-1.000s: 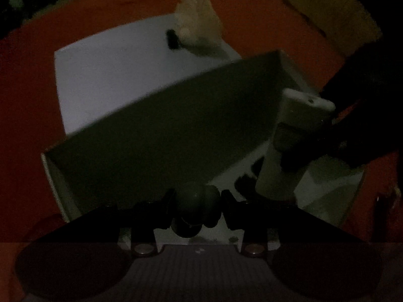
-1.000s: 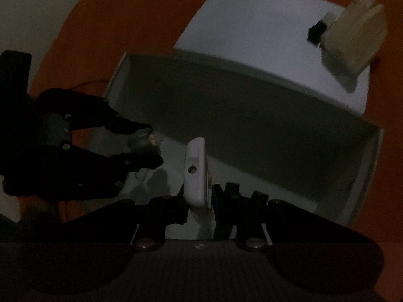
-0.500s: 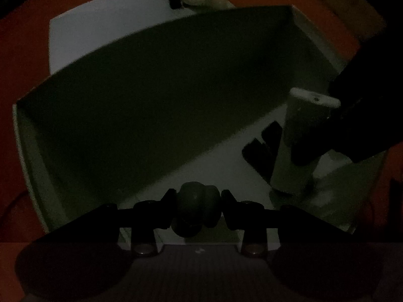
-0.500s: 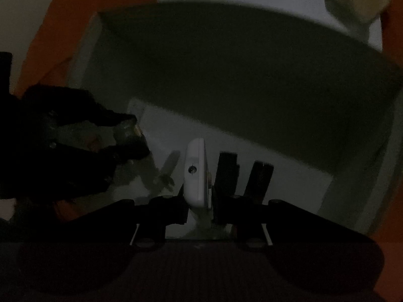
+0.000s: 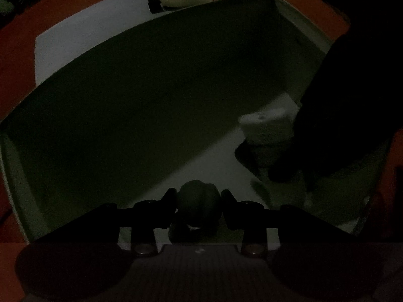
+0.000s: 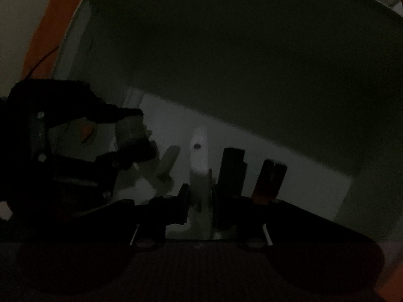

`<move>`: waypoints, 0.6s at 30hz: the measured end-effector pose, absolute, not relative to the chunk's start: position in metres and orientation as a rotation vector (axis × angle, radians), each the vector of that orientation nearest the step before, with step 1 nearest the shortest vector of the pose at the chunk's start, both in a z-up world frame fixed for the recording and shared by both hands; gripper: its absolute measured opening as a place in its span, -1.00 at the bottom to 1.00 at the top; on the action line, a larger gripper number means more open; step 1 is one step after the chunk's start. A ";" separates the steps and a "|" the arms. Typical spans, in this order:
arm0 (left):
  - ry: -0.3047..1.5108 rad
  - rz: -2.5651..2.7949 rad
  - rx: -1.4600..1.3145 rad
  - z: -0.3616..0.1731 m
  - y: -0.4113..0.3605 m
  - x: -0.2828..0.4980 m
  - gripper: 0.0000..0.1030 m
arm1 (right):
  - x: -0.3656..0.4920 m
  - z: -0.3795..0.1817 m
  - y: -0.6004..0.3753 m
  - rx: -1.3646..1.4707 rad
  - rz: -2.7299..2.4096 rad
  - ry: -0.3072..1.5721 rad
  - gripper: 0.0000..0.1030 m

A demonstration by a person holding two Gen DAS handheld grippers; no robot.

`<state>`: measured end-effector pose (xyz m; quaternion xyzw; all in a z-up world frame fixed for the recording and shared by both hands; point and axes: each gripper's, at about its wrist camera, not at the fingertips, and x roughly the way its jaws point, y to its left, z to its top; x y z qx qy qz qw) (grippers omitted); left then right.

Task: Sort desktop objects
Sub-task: 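Lower the white remote and dark toy figure into the box and open both tools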

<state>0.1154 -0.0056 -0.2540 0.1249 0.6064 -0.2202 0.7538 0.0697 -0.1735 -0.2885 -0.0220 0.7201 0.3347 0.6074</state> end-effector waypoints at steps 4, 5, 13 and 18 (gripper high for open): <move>1.367 -0.448 0.234 -0.261 -0.001 0.129 -0.35 | 0.078 -0.297 -0.167 -0.055 0.753 1.667 -0.57; 1.372 -0.440 0.236 -0.263 -0.001 0.131 -0.35 | 0.080 -0.300 -0.165 -0.054 0.751 1.668 -0.57; 1.397 -0.415 0.259 -0.277 0.003 0.135 -0.35 | 0.092 -0.317 -0.148 -0.004 0.757 1.728 -0.53; 1.401 -0.397 0.238 -0.280 0.010 0.137 -0.28 | 0.092 -0.324 -0.146 -0.003 0.753 1.733 -0.35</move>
